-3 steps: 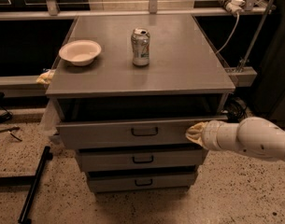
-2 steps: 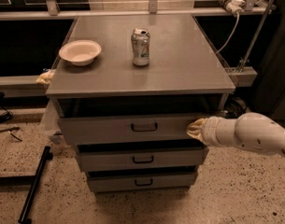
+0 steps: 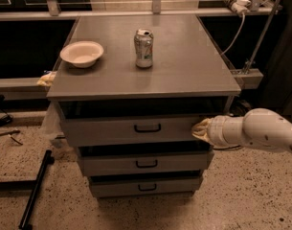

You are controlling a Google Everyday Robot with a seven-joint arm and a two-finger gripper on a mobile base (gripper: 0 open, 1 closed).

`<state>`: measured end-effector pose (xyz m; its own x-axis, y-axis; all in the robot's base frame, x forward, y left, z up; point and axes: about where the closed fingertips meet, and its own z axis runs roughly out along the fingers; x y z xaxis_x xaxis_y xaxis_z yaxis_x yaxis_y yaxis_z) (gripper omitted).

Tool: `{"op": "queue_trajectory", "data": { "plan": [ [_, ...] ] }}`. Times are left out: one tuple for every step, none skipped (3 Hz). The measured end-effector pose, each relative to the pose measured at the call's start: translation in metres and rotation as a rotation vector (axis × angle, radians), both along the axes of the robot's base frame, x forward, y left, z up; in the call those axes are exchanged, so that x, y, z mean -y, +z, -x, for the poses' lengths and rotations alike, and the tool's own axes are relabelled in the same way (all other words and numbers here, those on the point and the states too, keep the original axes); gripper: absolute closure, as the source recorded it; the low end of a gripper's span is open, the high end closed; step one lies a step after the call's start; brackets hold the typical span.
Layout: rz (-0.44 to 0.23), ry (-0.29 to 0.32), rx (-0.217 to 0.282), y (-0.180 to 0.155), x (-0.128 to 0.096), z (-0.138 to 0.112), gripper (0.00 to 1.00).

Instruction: Close top drawer

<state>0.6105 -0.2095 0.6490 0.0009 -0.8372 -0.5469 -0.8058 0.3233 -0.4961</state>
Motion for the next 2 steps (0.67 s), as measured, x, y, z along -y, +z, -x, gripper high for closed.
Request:
{"op": "queue_trajectory", "data": {
  "plan": [
    [-0.030, 0.044, -0.108, 0.016, -0.005, 0.044, 1.00],
    [-0.056, 0.065, -0.218, 0.045, -0.002, 0.102, 1.00]
  ]
}}
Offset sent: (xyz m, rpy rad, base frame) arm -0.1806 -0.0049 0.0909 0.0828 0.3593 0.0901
